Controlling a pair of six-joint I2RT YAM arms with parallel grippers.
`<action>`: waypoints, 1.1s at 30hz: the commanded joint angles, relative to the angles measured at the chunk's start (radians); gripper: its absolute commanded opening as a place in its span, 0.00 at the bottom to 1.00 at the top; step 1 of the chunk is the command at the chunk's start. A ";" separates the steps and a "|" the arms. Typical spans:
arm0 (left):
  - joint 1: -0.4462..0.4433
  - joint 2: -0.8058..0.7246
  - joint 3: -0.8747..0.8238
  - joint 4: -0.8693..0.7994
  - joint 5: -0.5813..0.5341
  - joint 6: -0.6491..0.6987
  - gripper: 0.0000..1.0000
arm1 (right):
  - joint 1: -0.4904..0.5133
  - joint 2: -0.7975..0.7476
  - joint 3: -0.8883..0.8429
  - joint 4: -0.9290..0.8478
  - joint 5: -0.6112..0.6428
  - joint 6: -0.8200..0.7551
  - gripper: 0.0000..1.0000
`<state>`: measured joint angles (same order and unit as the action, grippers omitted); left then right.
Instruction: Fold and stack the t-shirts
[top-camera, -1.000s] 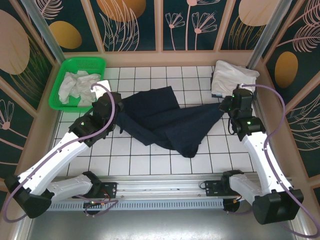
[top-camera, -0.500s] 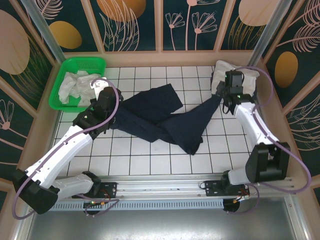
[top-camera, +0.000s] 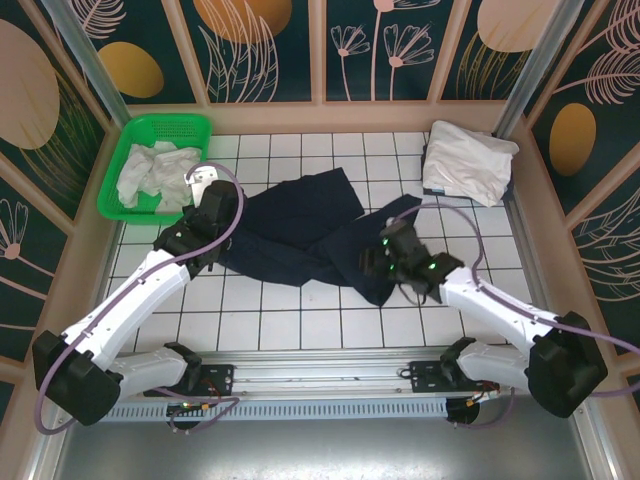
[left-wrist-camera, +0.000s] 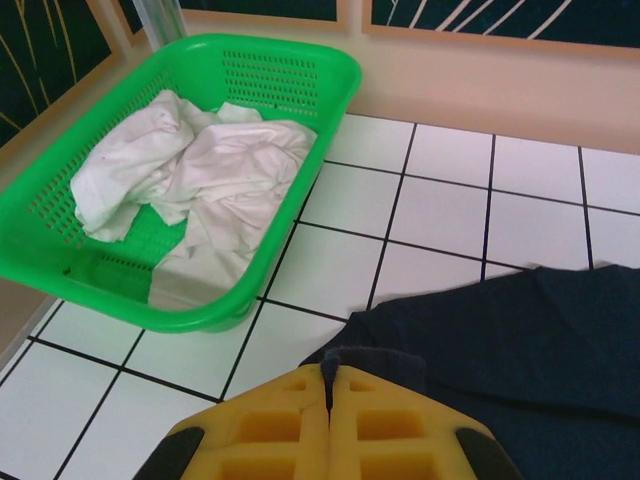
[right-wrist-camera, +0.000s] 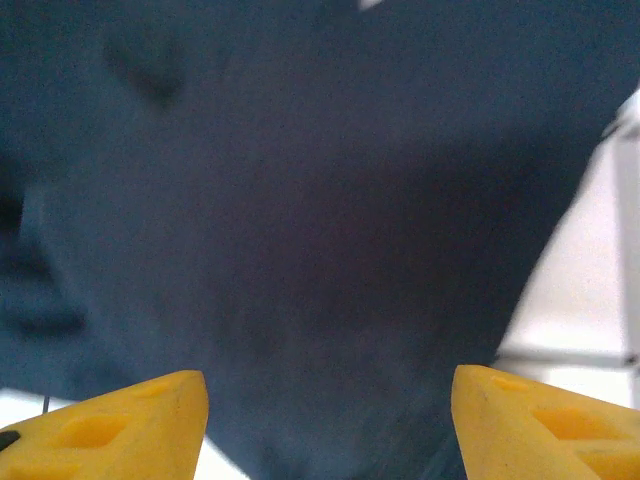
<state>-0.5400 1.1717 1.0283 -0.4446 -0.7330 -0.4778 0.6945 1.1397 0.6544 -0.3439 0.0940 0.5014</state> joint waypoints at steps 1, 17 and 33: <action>0.008 0.006 0.001 0.044 0.006 0.010 0.00 | 0.066 0.044 -0.059 0.003 -0.019 0.150 0.65; 0.014 0.015 0.002 0.072 0.011 0.045 0.00 | 0.009 0.198 0.221 -0.172 0.221 0.049 0.00; 0.018 0.071 -0.017 0.114 0.037 0.068 0.00 | -0.369 0.423 0.450 -0.013 0.054 -0.167 0.64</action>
<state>-0.5289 1.2335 1.0237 -0.3611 -0.7067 -0.4217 0.3161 1.6386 1.1534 -0.3847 0.1844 0.3504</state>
